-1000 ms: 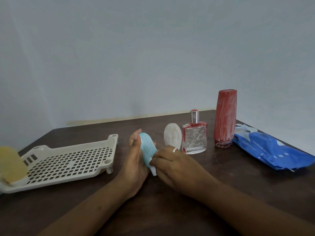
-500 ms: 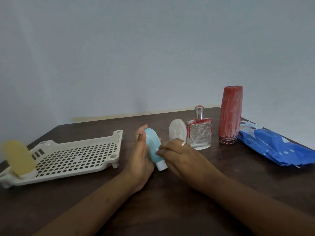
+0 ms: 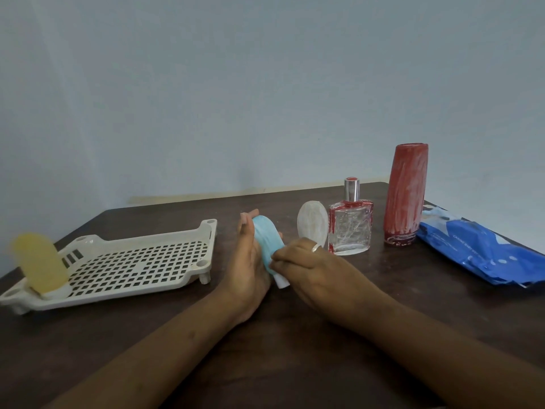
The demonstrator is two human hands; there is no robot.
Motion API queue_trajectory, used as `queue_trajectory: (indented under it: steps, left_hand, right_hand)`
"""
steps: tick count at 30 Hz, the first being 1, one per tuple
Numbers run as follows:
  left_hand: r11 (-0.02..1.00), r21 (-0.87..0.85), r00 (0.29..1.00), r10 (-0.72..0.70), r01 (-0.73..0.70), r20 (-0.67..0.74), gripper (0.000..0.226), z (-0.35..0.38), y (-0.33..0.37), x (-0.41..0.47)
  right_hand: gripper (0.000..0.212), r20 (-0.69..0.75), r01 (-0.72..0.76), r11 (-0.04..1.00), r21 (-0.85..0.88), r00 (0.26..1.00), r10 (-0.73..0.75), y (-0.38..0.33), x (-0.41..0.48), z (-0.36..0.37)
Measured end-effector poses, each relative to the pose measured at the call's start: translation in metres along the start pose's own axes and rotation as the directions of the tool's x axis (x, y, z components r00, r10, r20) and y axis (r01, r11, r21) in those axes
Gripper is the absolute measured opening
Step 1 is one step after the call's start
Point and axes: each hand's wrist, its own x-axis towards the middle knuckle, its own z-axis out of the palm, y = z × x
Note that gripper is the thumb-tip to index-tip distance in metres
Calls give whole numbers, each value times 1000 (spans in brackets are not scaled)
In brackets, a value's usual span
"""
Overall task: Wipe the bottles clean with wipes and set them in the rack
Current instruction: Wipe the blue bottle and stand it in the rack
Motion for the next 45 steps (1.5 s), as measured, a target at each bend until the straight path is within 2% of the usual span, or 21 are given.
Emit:
queue_trajectory:
  steps: [3,5,9,12,15,18,25,32,34,38,45]
  left_hand:
    - [999,25,999,-37,37,-19,55,-2,0,-1]
    - [999,14,998,-36,37,-49,50,-1,1,-1]
    - [1000,-14,999,15,-15,-45,62,2,3,0]
    - [999,-37,999,37,-38,-12,55,0,0,2]
    - [999,-15,1000,29,-29,11,55,-1,0,1]
    - [1000,2,999,25,-25,20,57,-1,1,0]
    - [998,-18,998,56,-56,39,59,-5,0,5]
    - [999,23,997,46,-47,56,60,-7,2,3]
    - [999,12,998,50,-50,49,60,-6,2,3]
    - [997,21,996,67,-68,51,61,-6,-1,2]
    - [993,75,994,86,-91,72,61,-12,4,2]
  right_hand:
    - [27,73,84,996,-36,994,-82,-3,1,3]
    - [23,81,64,998,1,995,-63,-2,0,1]
    - [29,-74,-132,974,184,986,147,7,-2,0]
    - [31,-89,-236,933,273,959,269,9,1,2]
    - [31,-13,-183,936,301,980,196,2,1,1]
    - [30,-19,-129,947,295,990,141,1,-1,-4]
    - [23,-125,-234,928,290,952,279,11,-1,1]
    - [17,-76,-206,922,328,967,243,5,-3,-3]
    - [11,-87,-255,911,324,951,297,9,-4,-3]
    - [14,-187,-331,886,324,896,403,14,-2,-2]
    - [22,-127,-270,881,388,932,341,8,-4,-7]
